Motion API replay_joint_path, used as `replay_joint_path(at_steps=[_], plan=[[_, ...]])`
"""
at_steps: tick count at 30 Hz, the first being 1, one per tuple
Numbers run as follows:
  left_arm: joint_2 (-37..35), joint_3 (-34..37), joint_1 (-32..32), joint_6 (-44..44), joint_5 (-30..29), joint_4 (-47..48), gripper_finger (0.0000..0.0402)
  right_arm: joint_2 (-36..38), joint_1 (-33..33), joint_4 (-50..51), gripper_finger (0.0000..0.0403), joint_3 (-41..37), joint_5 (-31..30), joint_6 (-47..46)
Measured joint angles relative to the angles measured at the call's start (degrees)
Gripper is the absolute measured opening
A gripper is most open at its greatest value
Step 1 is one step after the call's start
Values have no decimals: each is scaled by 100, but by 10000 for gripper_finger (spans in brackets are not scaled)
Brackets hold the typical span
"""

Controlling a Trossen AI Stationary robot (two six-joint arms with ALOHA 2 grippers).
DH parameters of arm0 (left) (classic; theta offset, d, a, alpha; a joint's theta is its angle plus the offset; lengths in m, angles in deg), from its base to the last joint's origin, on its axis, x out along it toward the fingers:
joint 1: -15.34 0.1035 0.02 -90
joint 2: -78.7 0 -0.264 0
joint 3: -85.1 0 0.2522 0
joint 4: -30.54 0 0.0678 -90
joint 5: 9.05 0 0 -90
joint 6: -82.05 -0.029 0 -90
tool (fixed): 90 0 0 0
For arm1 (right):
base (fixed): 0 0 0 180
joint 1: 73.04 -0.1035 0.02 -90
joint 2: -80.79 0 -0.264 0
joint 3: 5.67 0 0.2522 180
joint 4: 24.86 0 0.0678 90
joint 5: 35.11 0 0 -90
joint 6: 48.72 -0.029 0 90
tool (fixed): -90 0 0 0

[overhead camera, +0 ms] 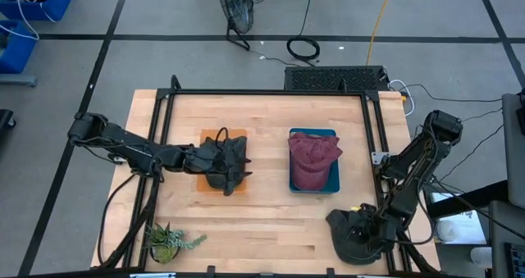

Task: Pick & Place hat
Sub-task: Move the black cap on the middle bottom of the table

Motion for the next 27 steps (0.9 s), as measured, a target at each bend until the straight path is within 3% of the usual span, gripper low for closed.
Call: replay_joint_path(at_steps=[6,10,14,20,27], plan=[[0,0,0,-74,0,-2,191,-10,19,-414,15,-2,-27,45],[0,0,0,-128,0,-9,191,-2,330,-1248,18,-13,-457,724],[0,0,0,-129,0,-18,191,114,975,-1691,12,-9,-444,1619],[0,0,0,-115,46,-17,191,62,2194,-1684,5,289,2,3147],[0,0,-4,-100,57,-9,191,-718,3177,-1607,6,1350,544,4440]])
